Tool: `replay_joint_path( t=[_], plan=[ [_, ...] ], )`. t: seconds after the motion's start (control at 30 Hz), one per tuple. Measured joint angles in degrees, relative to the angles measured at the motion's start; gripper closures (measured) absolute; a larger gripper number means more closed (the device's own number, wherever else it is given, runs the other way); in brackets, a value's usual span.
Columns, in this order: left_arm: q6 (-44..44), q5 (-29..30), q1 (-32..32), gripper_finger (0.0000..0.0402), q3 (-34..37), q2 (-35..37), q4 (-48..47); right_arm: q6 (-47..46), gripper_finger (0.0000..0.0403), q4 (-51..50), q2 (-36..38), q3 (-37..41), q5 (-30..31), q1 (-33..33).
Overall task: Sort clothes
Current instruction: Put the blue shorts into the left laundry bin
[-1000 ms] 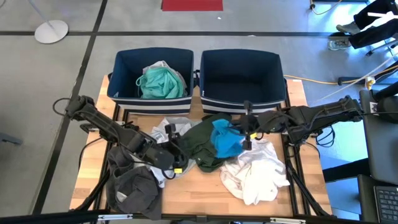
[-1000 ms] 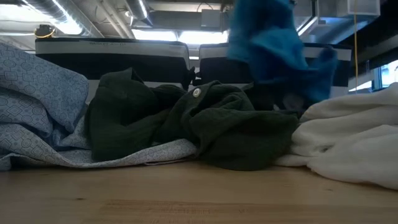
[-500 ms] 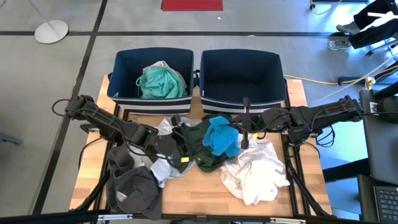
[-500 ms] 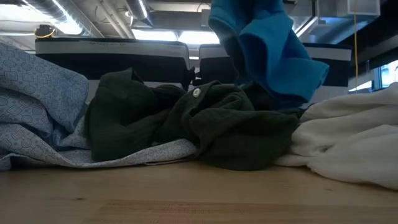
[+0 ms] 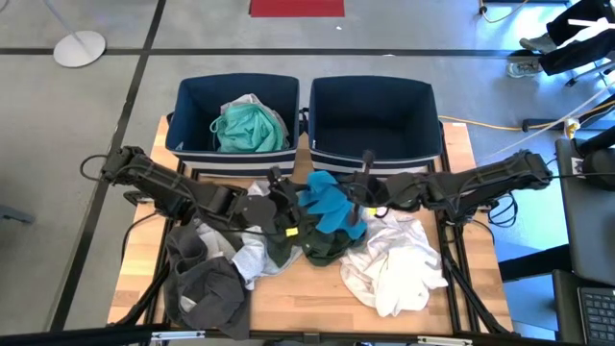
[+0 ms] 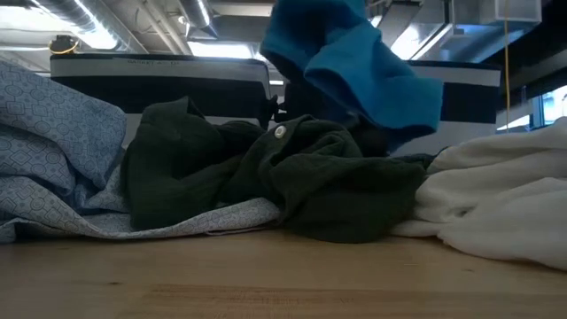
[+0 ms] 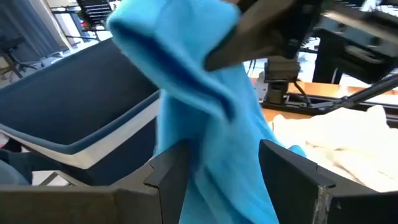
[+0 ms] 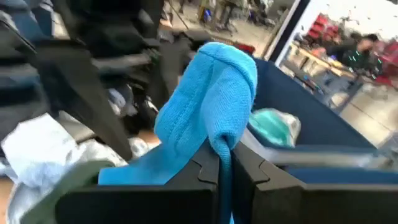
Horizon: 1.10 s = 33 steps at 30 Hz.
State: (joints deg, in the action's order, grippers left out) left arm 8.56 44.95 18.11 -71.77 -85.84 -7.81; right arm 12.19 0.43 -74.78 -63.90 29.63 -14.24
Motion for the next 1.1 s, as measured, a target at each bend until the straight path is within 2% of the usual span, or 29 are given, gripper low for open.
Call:
replay_joint_path(
  t=[0.13,0.3,0.43,0.77,0.97,1.1],
  plan=[
    [0.0,0.01,-0.65,0.0219,0.0,0.0,-0.89,0.05,0.0388,0.11,-0.19,0.02,-3.25,-0.04],
    [-0.03,0.0,-0.6,0.0219,0.0,0.0,-2.08,0.26,0.0388,-0.29,-0.05,0.02,-3.9,-1.21],
    [-1.06,-0.25,-0.6,0.0219,0.0,0.0,-2.01,1.59,0.0388,0.04,-0.05,0.02,-9.08,-1.66],
    [-6.82,-16.86,-0.6,0.0219,0.0,-0.02,1.65,3.34,0.0388,4.12,0.01,0.02,-15.18,-1.53],
    [-9.04,-20.35,-0.6,0.0223,0.0,-0.02,2.54,3.48,0.0388,4.61,0.01,0.02,-15.81,-1.53],
    [-10.57,-21.75,-0.6,0.0255,0.0,-0.02,2.85,3.27,0.0388,5.53,0.01,0.02,-15.81,-1.49]
  ],
)
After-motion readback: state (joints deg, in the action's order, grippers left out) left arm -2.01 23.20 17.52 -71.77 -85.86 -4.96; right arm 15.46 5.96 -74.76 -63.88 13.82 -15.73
